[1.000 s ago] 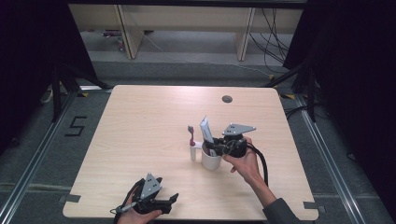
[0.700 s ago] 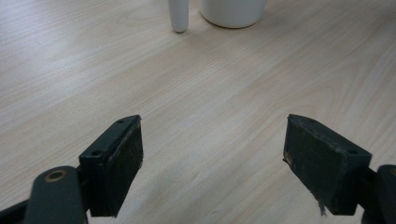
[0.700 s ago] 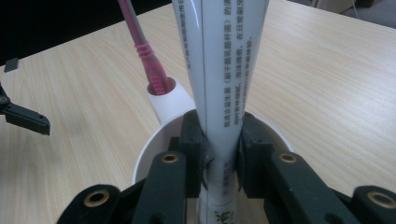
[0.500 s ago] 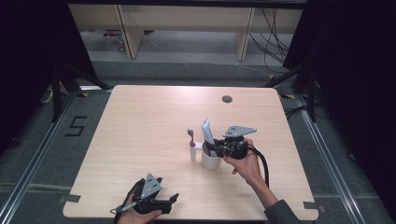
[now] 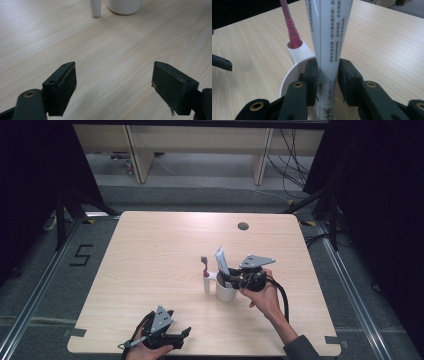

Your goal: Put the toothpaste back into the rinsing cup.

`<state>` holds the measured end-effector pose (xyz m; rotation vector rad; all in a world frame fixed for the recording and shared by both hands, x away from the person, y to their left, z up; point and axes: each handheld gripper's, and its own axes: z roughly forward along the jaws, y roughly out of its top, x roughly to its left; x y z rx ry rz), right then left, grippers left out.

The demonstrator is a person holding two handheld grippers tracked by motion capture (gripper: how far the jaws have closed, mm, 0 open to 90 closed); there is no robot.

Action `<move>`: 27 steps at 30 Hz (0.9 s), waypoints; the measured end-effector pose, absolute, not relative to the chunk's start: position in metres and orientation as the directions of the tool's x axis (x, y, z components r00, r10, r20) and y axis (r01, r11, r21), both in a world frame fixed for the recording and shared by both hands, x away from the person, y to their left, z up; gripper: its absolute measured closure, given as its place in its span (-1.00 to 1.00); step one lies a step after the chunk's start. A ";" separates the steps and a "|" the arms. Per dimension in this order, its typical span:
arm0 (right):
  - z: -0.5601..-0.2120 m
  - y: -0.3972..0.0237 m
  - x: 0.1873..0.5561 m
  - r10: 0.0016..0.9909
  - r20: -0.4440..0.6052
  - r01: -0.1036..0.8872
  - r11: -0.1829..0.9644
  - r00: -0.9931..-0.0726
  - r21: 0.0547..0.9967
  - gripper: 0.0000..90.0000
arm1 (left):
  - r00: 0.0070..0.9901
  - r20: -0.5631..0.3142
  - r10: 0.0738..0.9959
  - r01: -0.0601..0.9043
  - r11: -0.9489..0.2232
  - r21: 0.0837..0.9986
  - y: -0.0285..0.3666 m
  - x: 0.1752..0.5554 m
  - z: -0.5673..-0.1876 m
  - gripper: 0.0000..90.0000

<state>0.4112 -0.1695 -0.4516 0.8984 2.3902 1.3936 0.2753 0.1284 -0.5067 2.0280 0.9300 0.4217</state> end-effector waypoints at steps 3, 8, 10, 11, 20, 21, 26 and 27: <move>-0.450 -0.173 0.412 0.614 0.100 0.380 0.345 -0.783 0.858 0.49 | 0.669 -0.040 0.743 0.460 -0.370 0.807 0.128 0.276 -0.507 -0.56; -0.448 -0.175 0.412 0.611 0.122 0.394 0.332 -0.782 0.857 0.41 | 0.668 -0.038 0.744 0.460 -0.372 0.806 0.129 0.276 -0.507 -0.56; -0.447 -0.176 0.412 0.613 0.122 0.392 0.328 -0.781 0.859 0.38 | 0.667 -0.041 0.744 0.460 -0.368 0.808 0.129 0.275 -0.507 -0.56; -0.447 -0.176 0.412 0.617 0.125 0.395 0.322 -0.777 0.861 0.34 | 0.666 -0.041 0.744 0.460 -0.367 0.809 0.129 0.275 -0.507 -0.56; -0.436 -0.186 0.410 0.626 0.142 0.390 0.279 -0.767 0.878 0.18 | 0.667 -0.034 0.745 0.459 -0.374 0.806 0.129 0.276 -0.507 -0.56; -0.436 -0.187 0.410 0.619 0.153 0.392 0.270 -0.770 0.880 0.17 | 0.667 -0.035 0.744 0.460 -0.374 0.806 0.129 0.276 -0.507 -0.57; -0.434 -0.193 0.410 0.623 0.156 0.397 0.268 -0.766 0.878 0.12 | 0.666 -0.037 0.745 0.460 -0.371 0.806 0.130 0.276 -0.506 -0.56; -0.434 -0.193 0.410 0.625 0.164 0.401 0.260 -0.763 0.878 0.12 | 0.666 -0.037 0.745 0.460 -0.370 0.807 0.130 0.276 -0.506 -0.56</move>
